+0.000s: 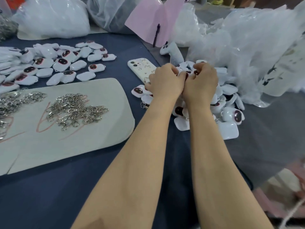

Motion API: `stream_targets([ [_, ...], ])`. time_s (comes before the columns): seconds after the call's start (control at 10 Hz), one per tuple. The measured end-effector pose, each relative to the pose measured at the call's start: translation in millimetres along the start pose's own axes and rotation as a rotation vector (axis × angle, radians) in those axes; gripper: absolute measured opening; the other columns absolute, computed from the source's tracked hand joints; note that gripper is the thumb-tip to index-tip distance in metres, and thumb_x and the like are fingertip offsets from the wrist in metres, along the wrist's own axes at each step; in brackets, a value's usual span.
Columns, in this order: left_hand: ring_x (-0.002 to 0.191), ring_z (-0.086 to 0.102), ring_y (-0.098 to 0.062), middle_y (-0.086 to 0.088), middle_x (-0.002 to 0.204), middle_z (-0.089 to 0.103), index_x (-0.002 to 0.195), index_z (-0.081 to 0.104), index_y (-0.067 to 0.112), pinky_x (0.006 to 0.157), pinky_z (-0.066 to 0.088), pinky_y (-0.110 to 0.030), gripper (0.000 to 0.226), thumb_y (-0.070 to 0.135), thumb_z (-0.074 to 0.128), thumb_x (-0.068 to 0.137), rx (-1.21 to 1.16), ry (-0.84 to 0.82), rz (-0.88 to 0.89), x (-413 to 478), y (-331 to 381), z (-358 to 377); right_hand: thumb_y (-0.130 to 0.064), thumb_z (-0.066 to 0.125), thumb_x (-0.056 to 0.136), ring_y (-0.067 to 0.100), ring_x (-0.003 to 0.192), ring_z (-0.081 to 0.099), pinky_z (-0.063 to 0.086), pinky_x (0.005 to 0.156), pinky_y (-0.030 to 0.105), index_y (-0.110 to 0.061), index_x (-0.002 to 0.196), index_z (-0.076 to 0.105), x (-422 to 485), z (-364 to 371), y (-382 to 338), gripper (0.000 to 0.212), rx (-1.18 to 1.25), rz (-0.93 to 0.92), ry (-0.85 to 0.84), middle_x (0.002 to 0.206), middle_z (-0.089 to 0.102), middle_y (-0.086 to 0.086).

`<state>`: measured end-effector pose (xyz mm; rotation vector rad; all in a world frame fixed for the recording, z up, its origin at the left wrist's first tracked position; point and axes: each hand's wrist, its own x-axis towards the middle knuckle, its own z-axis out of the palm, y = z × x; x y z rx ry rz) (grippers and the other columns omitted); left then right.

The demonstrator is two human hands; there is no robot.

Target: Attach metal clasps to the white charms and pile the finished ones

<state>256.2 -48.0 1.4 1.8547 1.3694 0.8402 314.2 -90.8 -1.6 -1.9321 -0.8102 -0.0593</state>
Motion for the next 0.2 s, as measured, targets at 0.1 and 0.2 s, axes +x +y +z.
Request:
stream_targets([
  [0.1,0.118,0.046,-0.023,0.002,0.122,0.055,0.109,0.061,0.026,0.097,0.030,-0.040,0.033,0.051,0.052,0.089,0.022,0.053,0.005,0.9,-3.4,-1.4,-0.008,0.044,0.092,0.024,0.119,0.046,0.035,0.093,0.025,-0.011,0.119,0.058,0.0,3.5,3.9,0.030,-0.068,-0.023,0.003,0.128,0.052,0.009],
  [0.2,0.113,0.051,-0.023,0.001,0.116,0.060,0.102,0.060,0.022,0.100,0.039,-0.042,0.029,0.045,0.046,0.093,-0.196,0.072,-0.014,3.8,-7.3,-8.4,-0.006,0.042,0.091,0.023,0.119,0.044,0.031,0.095,0.023,-0.013,0.116,0.059,-1.5,5.5,-1.9,0.031,-0.034,-0.013,0.047,0.126,0.053,0.006],
])
